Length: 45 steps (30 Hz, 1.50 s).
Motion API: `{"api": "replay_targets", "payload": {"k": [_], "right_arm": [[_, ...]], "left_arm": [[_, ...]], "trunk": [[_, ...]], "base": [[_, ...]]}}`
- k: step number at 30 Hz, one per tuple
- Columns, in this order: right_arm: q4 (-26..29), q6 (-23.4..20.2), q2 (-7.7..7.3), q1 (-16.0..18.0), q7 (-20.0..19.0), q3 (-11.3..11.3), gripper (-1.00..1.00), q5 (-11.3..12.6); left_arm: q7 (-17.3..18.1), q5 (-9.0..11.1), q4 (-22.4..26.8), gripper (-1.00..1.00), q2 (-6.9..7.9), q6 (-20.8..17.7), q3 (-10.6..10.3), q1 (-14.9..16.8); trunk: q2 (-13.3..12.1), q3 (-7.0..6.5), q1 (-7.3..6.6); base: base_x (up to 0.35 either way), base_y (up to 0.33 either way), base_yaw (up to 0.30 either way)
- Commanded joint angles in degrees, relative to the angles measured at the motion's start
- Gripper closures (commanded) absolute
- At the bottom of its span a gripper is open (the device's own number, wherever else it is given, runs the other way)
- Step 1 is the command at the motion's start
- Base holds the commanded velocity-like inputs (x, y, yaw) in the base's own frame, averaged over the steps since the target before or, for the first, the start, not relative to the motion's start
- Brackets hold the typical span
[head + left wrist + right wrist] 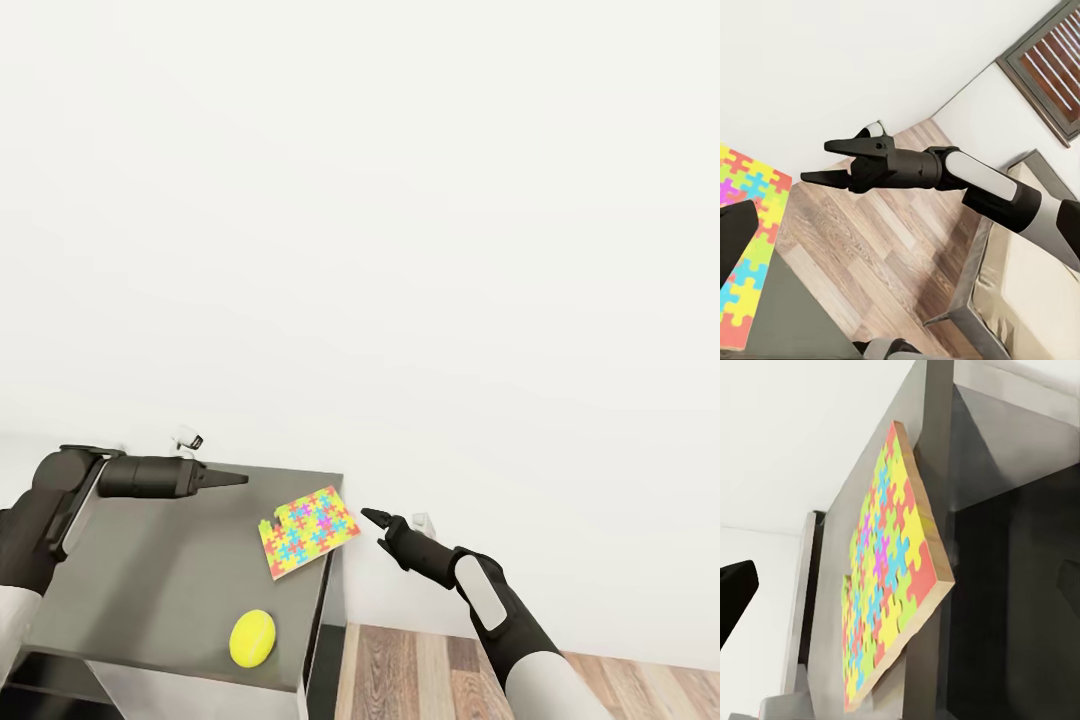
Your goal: Put all the toys in the child's room - the three board games (two on the bed and one on the table), the two jigsaw puzzles on the table, and the tennis ball on the table - inside the toy box on the table in the child's room.
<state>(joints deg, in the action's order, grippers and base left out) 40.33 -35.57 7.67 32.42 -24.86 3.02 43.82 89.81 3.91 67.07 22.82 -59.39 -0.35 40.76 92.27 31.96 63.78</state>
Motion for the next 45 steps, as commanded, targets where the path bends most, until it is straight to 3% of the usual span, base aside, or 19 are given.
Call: {"api": "replay_targets", "payload": {"k": [1, 24, 31, 45], "right_arm": [[0.02, -0.47, 0.09, 0.05, -0.04, 0.32, -1.00, 0.13], [-3.40, -0.63, 0.07, 0.10, 0.15, 0.40, -1.00, 0.13], [-3.64, -0.64, 0.14, 0.10, 0.16, 0.40, -1.00, 0.13], [-3.68, -0.64, 0.24, 0.10, 0.09, 0.37, -1.00, 0.13]], "left_arm": [[0.19, 0.05, -0.01, -1.00, 0.03, -0.61, -0.03, 0.03], [0.19, 0.01, -0.01, -1.00, 0.03, -0.61, -0.09, 0.02], [0.19, -0.03, -0.01, -1.00, 0.03, -0.61, -0.04, 0.03], [0.19, 0.05, -0.01, -1.00, 0.04, -0.61, 0.00, 0.02]], "trunk": [[0.03, 0.06, 0.00], [0.03, 0.06, 0.00], [2.84, 1.32, 1.54], [2.84, 1.32, 1.54]], "base": [[0.062, 0.186, 0.000], [0.022, 0.041, 0.000], [0.000, 0.000, 0.000], [0.003, 0.016, 0.000]]}}
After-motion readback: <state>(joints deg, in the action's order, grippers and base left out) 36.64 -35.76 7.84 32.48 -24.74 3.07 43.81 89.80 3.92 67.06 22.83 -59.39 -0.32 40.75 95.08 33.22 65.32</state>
